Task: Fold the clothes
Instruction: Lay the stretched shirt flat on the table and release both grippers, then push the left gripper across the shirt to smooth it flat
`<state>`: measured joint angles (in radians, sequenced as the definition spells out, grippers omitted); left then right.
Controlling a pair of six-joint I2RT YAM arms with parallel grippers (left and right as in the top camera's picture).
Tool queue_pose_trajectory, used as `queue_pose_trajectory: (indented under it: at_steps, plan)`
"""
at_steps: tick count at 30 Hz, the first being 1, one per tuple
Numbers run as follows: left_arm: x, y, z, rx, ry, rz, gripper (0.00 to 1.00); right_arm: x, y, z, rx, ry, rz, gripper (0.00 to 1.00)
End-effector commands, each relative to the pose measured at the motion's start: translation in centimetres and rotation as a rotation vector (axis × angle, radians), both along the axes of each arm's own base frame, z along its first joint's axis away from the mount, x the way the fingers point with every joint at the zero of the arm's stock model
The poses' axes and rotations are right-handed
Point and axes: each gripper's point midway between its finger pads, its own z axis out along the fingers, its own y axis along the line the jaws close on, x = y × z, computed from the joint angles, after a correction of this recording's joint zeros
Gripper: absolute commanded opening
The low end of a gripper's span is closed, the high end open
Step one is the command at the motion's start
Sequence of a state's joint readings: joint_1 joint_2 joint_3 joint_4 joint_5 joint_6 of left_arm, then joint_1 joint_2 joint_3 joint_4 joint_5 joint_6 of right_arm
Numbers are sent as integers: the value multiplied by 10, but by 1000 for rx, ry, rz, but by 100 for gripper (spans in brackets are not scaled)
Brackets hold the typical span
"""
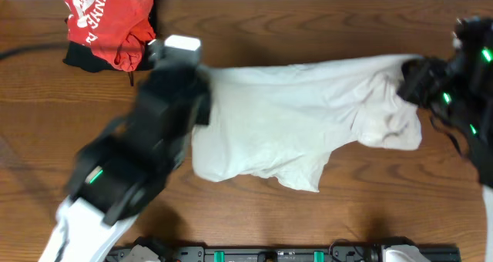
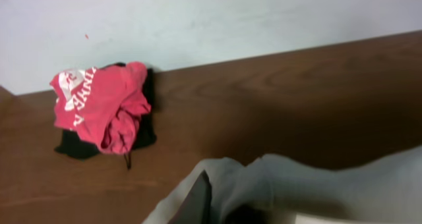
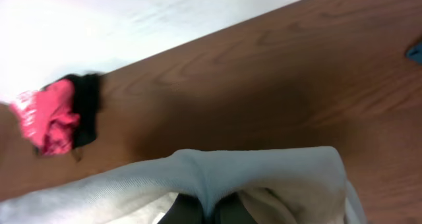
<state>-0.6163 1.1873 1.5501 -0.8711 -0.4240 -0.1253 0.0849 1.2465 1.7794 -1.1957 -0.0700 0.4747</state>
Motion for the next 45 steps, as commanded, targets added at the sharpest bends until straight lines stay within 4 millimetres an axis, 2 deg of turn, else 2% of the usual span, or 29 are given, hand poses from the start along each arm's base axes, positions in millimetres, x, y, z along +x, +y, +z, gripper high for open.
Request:
queue_pose_trajectory:
  at_steps: [1, 6, 10, 12, 13, 14, 15, 16, 17, 18, 19, 23, 25, 28, 30, 33, 35, 41, 45]
  plan:
    - [38, 4, -14, 86, -12, 135, 6, 29, -13, -11, -43, 23, -94, 1]
    - [104, -6, -49, 109, -18, 215, 6, 76, -29, -38, -115, 56, -186, 2]
    - [152, -10, -90, 88, 3, 238, 6, 110, -31, -69, -135, 107, -200, 5]
    - [171, -12, -114, 84, 29, 237, 7, 125, -33, -86, -143, 133, -207, 19]
    - [181, -11, -130, 90, 48, 242, 12, 134, -36, -97, -155, 150, -219, 30]
    - [186, -10, -142, 100, 62, 249, 25, 141, -38, -106, -175, 160, -225, 44]
    - [191, -7, -156, 115, 87, 257, 43, 149, -42, -115, -203, 171, -226, 65]
    - [194, -5, -168, 127, 108, 263, 59, 155, -43, -124, -229, 183, -216, 82]
    - [194, -2, -177, 141, 131, 267, 68, 159, -45, -131, -256, 196, -205, 95]
    - [193, 0, -184, 154, 154, 269, 73, 161, -46, -138, -279, 211, -192, 99]
    - [188, 2, -190, 171, 183, 268, 84, 161, -47, -145, -308, 235, -177, 99]
    - [174, 2, -183, 172, 213, 255, 99, 158, -49, -144, -331, 242, -168, 99]
    - [157, -6, -179, 131, 261, 218, 98, 154, -42, -141, -332, 241, -113, 99]
    - [122, -32, -182, -11, 398, 115, 98, 148, -27, -140, -325, 247, -9, 99]
    - [90, -52, -190, -111, 539, 32, 98, 144, -22, -143, -319, 262, 37, 99]
    - [52, -67, -207, -192, 724, -1, 98, 137, -22, -148, -325, 294, 56, 99]
    - [37, -71, -220, -208, 791, 2, 98, 136, -22, -149, -330, 302, 62, 99]
    - [14, -69, -257, -221, 883, 75, 98, 130, -20, -152, -324, 327, 73, 99]
    - [-2, -75, -282, -263, 946, 56, 98, 127, -21, -154, -325, 341, 76, 99]
